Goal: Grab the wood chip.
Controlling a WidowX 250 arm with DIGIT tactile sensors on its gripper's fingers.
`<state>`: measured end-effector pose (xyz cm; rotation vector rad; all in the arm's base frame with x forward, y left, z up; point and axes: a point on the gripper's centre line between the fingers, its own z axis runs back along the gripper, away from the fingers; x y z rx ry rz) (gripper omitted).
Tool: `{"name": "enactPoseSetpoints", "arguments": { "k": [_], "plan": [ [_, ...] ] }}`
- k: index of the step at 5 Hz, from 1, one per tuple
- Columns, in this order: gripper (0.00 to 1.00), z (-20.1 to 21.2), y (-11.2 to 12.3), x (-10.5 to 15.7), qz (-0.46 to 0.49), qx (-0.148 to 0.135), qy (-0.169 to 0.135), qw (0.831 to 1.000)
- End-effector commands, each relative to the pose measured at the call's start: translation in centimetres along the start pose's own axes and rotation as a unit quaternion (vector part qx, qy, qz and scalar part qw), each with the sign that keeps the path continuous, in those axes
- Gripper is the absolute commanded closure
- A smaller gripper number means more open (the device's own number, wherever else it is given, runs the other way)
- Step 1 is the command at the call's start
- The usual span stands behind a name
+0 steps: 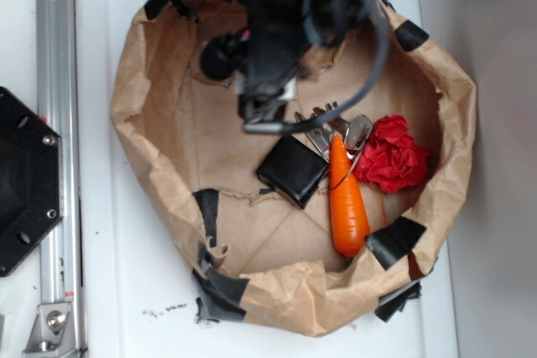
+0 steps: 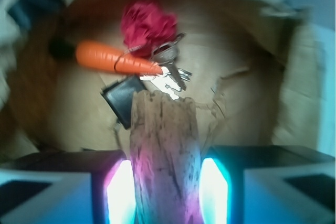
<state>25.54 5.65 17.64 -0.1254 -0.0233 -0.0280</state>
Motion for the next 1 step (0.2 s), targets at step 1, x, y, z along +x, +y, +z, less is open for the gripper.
{"name": "enactPoseSetpoints", "arguments": {
  "k": [1],
  "plan": [
    [1.00, 1.06, -1.62, 2.06, 0.040, 0.038, -0.021, 0.998]
  ]
}}
